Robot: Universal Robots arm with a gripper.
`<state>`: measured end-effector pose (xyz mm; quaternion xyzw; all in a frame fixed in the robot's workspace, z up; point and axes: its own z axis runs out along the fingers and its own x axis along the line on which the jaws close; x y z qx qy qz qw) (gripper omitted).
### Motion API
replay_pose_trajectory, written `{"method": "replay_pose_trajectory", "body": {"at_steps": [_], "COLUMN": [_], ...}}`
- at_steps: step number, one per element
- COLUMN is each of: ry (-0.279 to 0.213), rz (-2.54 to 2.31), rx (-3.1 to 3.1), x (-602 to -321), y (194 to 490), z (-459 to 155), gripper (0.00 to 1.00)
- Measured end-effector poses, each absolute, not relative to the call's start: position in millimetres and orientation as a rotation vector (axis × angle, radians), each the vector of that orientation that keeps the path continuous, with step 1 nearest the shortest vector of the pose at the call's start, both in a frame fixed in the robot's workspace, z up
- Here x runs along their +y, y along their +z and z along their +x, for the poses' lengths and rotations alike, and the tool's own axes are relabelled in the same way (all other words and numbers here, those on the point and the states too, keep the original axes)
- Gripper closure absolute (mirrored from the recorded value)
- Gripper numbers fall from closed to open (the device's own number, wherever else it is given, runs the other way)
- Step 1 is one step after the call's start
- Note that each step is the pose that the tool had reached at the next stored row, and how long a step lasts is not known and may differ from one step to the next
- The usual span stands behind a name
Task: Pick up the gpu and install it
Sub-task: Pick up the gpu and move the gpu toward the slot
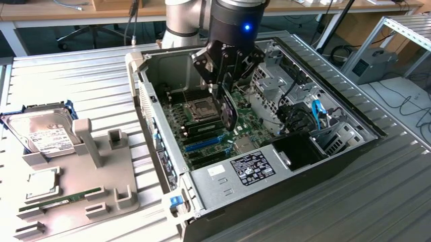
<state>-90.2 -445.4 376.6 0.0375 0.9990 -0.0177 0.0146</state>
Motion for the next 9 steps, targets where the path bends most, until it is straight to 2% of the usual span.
{"method": "replay_pose_trajectory", "body": {"at_steps": [9], "ry": [-0.055], "rz": [0.117], "rx": [3.110], "x": [-440.4], "y": [371.3], "z": [-76.1], "gripper": [0.74]}}
